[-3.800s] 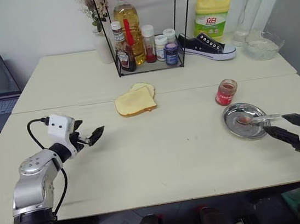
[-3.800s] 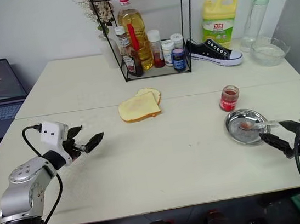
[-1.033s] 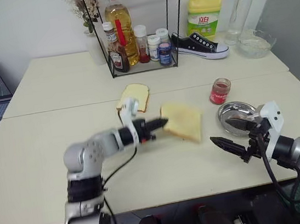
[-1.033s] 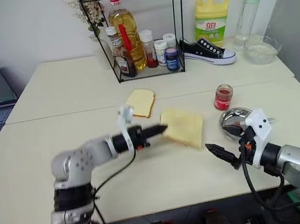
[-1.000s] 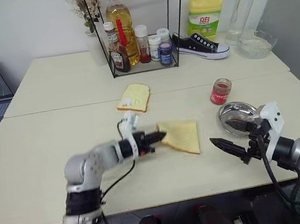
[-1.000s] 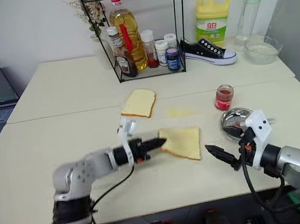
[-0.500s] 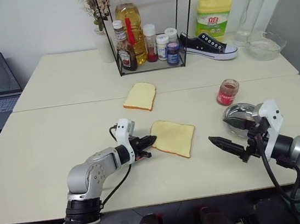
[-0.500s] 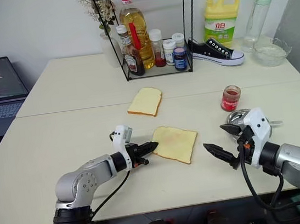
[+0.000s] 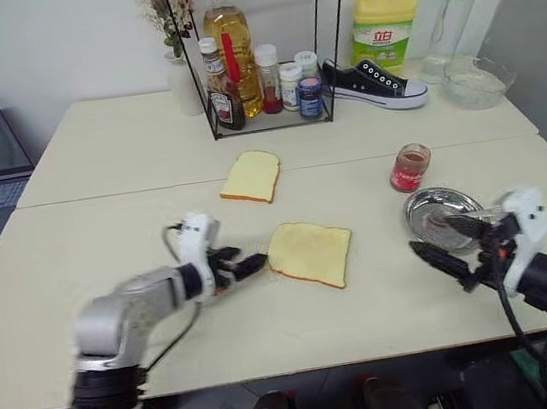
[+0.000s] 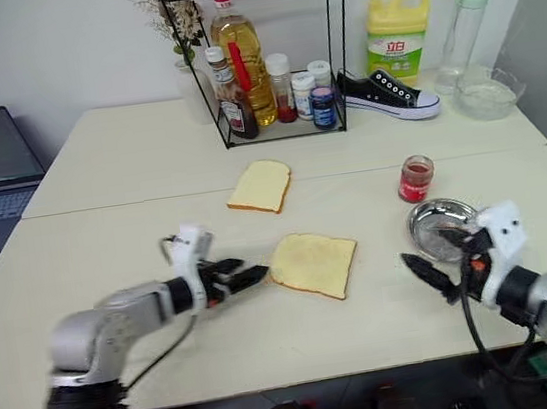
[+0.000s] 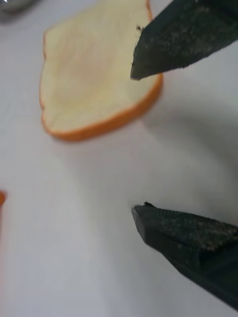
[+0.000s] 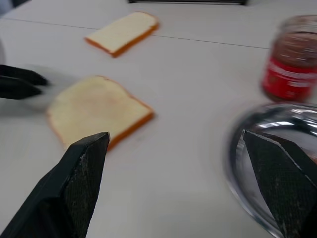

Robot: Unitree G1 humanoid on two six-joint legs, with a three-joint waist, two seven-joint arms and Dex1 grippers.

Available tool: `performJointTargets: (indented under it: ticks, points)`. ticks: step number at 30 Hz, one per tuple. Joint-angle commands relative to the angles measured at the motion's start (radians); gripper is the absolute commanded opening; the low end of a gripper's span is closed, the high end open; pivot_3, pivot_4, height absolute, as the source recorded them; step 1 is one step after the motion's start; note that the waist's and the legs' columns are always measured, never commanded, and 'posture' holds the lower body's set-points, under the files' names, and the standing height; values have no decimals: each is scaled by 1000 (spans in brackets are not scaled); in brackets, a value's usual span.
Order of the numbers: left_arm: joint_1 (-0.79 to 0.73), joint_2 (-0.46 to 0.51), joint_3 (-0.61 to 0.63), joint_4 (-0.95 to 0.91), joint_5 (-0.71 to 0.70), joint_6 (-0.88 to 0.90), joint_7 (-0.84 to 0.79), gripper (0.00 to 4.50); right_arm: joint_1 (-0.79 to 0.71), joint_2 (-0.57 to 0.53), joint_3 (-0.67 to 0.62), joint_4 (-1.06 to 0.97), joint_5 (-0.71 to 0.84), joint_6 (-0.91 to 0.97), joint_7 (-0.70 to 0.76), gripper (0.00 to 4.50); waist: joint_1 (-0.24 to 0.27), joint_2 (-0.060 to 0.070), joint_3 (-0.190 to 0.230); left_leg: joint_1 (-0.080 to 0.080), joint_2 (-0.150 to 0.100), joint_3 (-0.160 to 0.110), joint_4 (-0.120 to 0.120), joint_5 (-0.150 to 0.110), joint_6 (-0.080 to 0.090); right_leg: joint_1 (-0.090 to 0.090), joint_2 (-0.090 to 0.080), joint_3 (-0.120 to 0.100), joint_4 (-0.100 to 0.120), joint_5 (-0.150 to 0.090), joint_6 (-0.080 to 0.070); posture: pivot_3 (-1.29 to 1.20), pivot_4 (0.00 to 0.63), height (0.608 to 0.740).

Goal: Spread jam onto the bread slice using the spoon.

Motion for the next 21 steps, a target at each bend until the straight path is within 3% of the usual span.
performJointTargets:
  ticks: [1,5,12,21]
  points:
    - [-85,17,-86,-83,40,-199,-151,4464,-1,52,-103,2,-21,-53,-84,4500,10,1,0,0,-1,1,0,0,0,1,0,0,0,0,0,0,150,740]
    - [-195,-38,-171,-48,79,-373,-267,4464,-5,127,-179,58,0,-64,-156,4500,27,0,0,-1,-4,1,1,0,0,2,-2,0,-2,0,1,0,150,740]
    - [-368,-186,-258,133,122,-536,-383,4464,-85,239,-260,237,66,-85,-267,4500,10,2,0,-1,-4,1,1,0,0,1,-1,0,0,0,0,0,150,740]
    - [-482,-314,-298,297,178,-640,-439,4464,-179,339,-244,403,122,-118,-312,4500,-4,3,0,-1,-2,2,1,0,1,0,3,1,0,0,0,0,150,740]
